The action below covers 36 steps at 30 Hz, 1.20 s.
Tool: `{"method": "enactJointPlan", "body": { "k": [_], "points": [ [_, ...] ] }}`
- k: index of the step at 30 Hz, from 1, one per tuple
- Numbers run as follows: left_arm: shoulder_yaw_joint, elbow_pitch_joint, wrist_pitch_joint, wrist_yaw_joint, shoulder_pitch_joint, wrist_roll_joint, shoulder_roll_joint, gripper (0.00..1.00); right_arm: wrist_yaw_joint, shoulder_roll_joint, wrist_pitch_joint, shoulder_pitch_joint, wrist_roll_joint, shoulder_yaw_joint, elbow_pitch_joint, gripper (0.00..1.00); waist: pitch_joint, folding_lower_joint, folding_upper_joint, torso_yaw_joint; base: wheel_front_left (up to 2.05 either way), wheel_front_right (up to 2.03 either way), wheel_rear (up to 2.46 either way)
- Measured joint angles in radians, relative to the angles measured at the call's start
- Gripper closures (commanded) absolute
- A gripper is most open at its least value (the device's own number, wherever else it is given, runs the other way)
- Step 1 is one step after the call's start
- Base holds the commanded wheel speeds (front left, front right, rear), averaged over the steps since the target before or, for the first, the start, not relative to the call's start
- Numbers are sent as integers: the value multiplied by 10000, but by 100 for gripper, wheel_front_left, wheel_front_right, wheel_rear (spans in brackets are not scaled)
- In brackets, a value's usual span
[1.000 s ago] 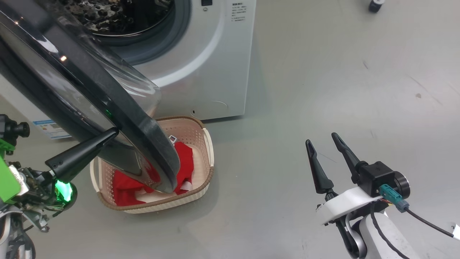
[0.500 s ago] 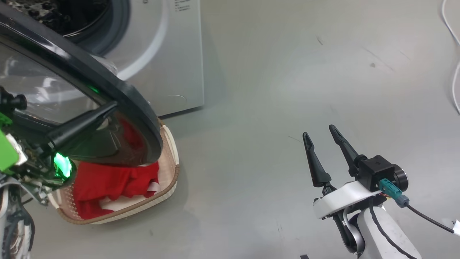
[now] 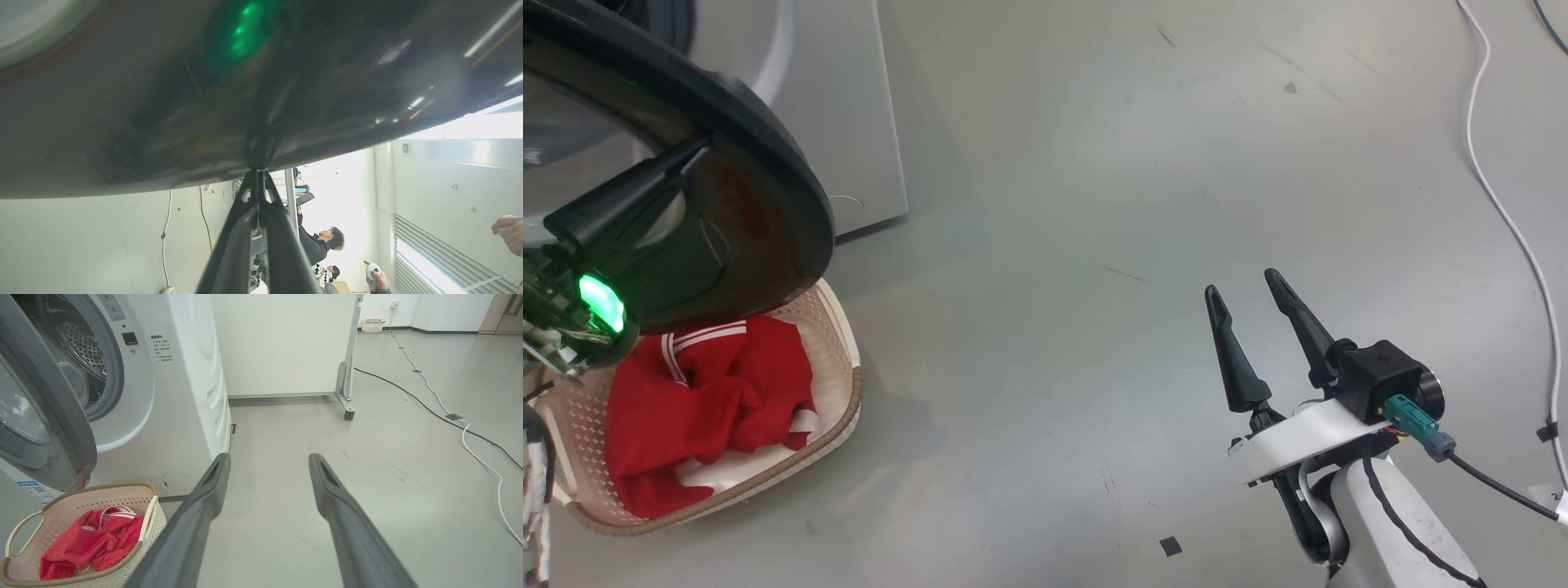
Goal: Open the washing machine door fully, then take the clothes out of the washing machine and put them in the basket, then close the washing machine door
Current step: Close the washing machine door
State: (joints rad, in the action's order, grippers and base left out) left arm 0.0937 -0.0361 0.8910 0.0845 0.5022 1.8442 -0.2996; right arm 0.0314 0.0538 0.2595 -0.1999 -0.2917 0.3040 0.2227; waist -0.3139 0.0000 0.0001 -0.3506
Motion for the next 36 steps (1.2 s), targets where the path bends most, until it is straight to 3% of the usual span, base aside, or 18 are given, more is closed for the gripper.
{"method": "enactJointPlan", "body": {
  "k": [16,25,36],
  "points": [
    [422,-1409,-1279,115,1817,-173,155,100,-90,-48,0,-224,-337,282,-215,0,-567,0,0,-640,0,0,0],
    [445,-2063,-1868,109,2464,-656,343,100,-180,-52,0,-385,-426,372,-230,0,-644,0,0,-665,0,0,0],
    [-2,-2608,-1760,-209,2734,-683,662,100,-268,-52,0,-442,-428,268,-245,0,-621,0,0,-377,0,0,0]
  ]
}}
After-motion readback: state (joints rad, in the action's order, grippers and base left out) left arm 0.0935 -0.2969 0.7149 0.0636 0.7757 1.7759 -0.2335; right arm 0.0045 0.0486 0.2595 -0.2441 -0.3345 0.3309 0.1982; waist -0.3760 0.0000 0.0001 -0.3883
